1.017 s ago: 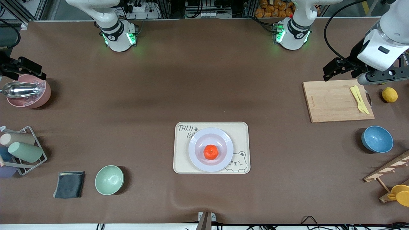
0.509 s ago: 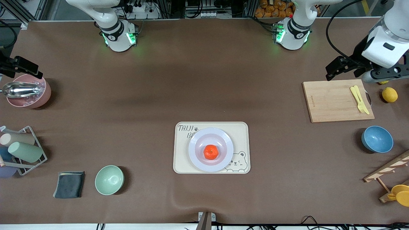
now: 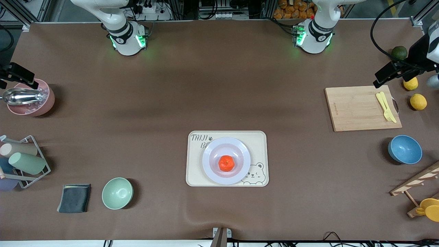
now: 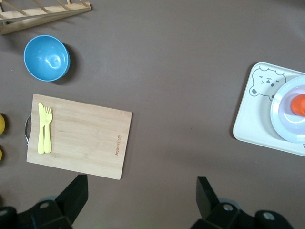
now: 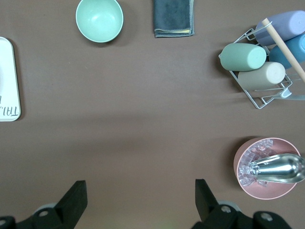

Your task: Place orange and plate with both arms

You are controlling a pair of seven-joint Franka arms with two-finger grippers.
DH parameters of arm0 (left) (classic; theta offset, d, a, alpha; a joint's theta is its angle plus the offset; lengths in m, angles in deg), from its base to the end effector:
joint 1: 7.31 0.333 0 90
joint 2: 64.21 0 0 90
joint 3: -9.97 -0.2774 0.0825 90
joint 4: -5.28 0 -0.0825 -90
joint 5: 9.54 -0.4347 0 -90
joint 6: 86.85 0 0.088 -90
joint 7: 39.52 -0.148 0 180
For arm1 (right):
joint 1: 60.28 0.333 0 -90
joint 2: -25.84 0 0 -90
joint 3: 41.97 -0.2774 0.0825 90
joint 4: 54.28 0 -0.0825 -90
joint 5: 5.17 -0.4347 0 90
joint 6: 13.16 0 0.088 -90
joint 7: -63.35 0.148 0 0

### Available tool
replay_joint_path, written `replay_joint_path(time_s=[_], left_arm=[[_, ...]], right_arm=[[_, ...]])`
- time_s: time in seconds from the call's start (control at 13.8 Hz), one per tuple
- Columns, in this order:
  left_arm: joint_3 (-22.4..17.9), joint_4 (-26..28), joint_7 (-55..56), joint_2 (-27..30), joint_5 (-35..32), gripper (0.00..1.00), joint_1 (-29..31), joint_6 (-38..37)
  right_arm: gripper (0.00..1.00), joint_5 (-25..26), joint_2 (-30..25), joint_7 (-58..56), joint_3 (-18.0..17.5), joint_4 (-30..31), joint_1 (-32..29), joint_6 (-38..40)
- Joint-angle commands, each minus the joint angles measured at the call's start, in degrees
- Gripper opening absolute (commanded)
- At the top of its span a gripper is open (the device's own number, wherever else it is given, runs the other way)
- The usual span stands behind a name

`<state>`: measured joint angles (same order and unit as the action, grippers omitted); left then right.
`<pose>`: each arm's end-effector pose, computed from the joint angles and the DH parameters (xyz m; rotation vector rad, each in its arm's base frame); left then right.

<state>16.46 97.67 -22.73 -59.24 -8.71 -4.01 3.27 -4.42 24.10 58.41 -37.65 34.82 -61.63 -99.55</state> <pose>0.5826 -0.0367 0.5745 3.1061 0.3702 0.0705 0.5868 -0.0608 0.5657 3.1322 -0.0210 -0.0281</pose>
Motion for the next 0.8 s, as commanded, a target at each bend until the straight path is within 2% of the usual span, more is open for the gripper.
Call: replay_joint_path(time_s=[0.0, 0.15, 0.73], left_arm=[[0.1, -0.81, -0.7, 0.75, 0.58, 1.0, 0.3, -0.91], [0.1, -0.81, -0.62, 0.66, 0.49, 1.0, 0.3, -0.91], [0.19, -1.25, -2.62, 0.57, 0.58, 1.0, 0.57, -1.79]], right_arm=[[1.0, 0.83, -1.16, -0.59, -1.15, 0.2, -1.02, 1.83], [1.0, -3.37, -0.99, 1.33, -1.15, -1.11, -1.11, 4.72], [1.0, -4.0, -0.73, 1.43, -1.15, -2.35, 0.03, 6.5]])
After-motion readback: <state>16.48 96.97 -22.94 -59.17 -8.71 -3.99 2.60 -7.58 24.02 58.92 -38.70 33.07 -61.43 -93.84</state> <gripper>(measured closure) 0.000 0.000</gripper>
